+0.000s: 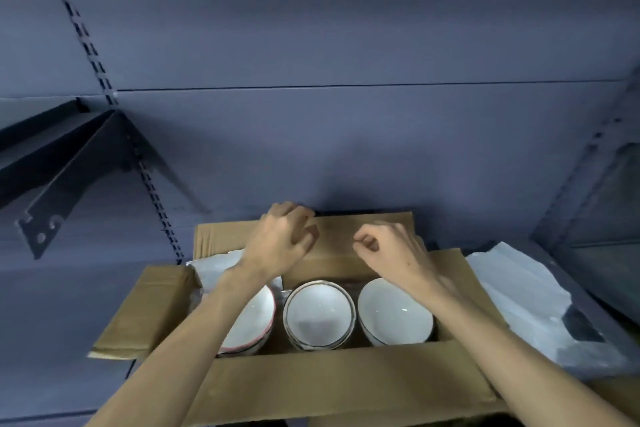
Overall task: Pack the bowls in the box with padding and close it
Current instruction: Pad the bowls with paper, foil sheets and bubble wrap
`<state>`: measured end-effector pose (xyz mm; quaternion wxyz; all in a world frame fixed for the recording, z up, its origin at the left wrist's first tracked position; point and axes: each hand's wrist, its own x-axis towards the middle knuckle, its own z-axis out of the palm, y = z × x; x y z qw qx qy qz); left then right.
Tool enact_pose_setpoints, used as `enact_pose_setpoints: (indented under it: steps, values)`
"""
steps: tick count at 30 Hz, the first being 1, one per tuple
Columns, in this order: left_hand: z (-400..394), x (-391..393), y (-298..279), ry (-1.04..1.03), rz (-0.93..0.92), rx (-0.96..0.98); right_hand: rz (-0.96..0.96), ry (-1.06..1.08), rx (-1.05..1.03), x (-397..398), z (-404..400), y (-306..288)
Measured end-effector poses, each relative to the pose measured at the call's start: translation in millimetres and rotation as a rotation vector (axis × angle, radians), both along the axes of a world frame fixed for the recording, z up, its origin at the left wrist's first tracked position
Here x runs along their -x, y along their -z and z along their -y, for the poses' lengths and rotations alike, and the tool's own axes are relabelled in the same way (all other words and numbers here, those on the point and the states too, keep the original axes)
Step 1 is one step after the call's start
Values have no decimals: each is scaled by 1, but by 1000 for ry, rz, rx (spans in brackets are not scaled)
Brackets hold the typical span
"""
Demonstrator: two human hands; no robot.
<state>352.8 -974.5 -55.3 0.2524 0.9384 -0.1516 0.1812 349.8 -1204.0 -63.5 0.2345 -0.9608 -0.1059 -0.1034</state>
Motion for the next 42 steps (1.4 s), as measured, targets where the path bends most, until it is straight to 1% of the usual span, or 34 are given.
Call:
enact_pose_setpoints:
  steps: [2, 5, 9, 14, 16, 18, 20, 22, 24, 26, 28, 31, 33, 34, 38, 42]
  values:
    - [26, -9, 3, 59, -4, -32, 50, 89, -2, 6, 41, -1]
    - [71, -20, 8, 148, 1, -45, 64, 239, -37, 14, 104, 3]
    - [141, -29, 14, 281, 34, -73, 82, 454, -94, 30, 184, 24]
    - [209, -38, 27, 392, 78, -91, -57, 700, -69, 47, 253, 68]
    - [223, -43, 30, 414, 86, -110, -82, 811, -93, 49, 271, 81]
    - [230, -47, 31, 427, 96, -131, -157, 891, -132, 48, 285, 89]
    - [230, -49, 32, 428, 104, -146, -266, 910, -180, 43, 291, 96]
    - [226, -49, 32, 409, 90, -153, -308, 900, -246, 40, 292, 100]
    - [220, -48, 31, 390, 75, -136, -235, 911, -306, 38, 288, 101]
    - [214, -47, 30, 372, 60, -89, -90, 925, -318, 34, 280, 99]
    - [206, -44, 27, 348, 57, -55, 85, 849, -389, 30, 269, 92]
    - [188, -42, 18, 341, 60, -75, 285, 604, -572, 26, 245, 70]
    - [171, -43, 11, 332, 78, -115, 367, 453, -584, 25, 224, 50]
    - [162, -42, 8, 314, 87, -89, 394, 375, -567, 24, 211, 40]
    - [118, -34, -9, 192, 30, 229, 389, 80, -564, 16, 151, 6]
    - [59, -22, -30, 108, 29, 357, 315, -142, -595, 9, 92, -9]
